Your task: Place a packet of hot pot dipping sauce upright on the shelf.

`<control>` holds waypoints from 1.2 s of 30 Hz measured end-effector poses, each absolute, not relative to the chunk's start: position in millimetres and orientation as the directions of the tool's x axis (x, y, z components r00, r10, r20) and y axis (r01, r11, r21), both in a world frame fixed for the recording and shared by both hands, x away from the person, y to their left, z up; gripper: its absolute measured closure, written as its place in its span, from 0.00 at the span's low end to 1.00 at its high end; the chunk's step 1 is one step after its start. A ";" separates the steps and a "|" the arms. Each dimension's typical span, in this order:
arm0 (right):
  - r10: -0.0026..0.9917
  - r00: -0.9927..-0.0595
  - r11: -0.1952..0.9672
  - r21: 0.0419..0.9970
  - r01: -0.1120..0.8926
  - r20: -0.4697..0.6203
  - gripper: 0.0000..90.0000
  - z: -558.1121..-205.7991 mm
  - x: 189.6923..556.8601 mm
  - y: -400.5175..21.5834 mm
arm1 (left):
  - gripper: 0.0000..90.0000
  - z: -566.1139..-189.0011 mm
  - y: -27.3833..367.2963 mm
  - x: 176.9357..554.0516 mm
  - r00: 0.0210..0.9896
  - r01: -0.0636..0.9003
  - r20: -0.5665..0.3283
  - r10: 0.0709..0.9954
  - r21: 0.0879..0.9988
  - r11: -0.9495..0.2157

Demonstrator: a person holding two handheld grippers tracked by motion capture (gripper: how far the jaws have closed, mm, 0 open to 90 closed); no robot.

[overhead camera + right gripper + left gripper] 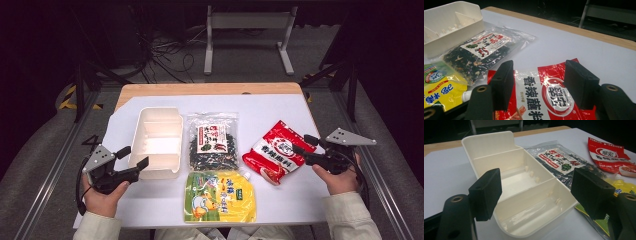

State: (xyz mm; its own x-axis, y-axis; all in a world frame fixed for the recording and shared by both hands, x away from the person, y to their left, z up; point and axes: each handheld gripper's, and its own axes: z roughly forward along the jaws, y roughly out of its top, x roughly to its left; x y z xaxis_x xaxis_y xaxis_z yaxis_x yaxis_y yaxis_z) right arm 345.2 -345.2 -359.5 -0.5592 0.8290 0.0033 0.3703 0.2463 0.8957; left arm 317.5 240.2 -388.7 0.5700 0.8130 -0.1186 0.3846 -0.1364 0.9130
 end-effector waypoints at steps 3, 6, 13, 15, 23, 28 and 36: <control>0.831 -0.556 0.247 0.893 0.375 0.004 0.43 -360.5 347.1 -347.3 | 0.29 -387.5 240.9 316.9 0.580 0.386 -0.115 0.807 0.911 -0.147; 0.835 -0.550 0.243 0.891 0.384 0.009 0.41 -361.5 349.2 -349.1 | 0.28 -385.8 238.7 316.5 0.594 0.383 -0.107 0.798 0.909 -0.163; 0.839 -0.543 0.244 0.876 0.415 0.024 0.33 -360.2 360.0 -350.6 | 0.26 -383.9 235.5 313.8 0.602 0.383 -0.087 0.794 0.904 -0.191; 0.841 -0.540 0.242 0.875 0.419 0.026 0.32 -360.2 361.8 -350.8 | 0.26 -383.9 235.5 313.6 0.602 0.383 -0.087 0.794 0.904 -0.192; 0.857 -0.514 0.242 0.860 0.450 0.028 0.26 -358.1 381.2 -355.9 | 0.26 -382.9 235.7 312.7 0.605 0.381 -0.082 0.792 0.903 -0.197; 0.865 -0.498 0.214 0.852 0.477 0.061 0.24 -363.1 390.6 -363.9 | 0.26 -384.1 234.6 312.3 0.603 0.384 -0.076 0.794 0.900 -0.205; 0.891 -0.442 0.180 0.811 0.556 0.105 0.22 -385.2 406.9 -374.0 | 0.26 -386.1 233.7 314.0 0.611 0.397 -0.101 0.785 0.897 -0.194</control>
State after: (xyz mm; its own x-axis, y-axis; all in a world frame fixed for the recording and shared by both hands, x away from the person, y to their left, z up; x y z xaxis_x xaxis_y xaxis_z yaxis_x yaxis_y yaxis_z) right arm 406.9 -374.0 -385.2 -0.4418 0.8909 0.1053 0.5564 0.1800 0.8112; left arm 314.0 233.7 -386.1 0.6114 0.7849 -0.1011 0.3971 -0.1938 0.8971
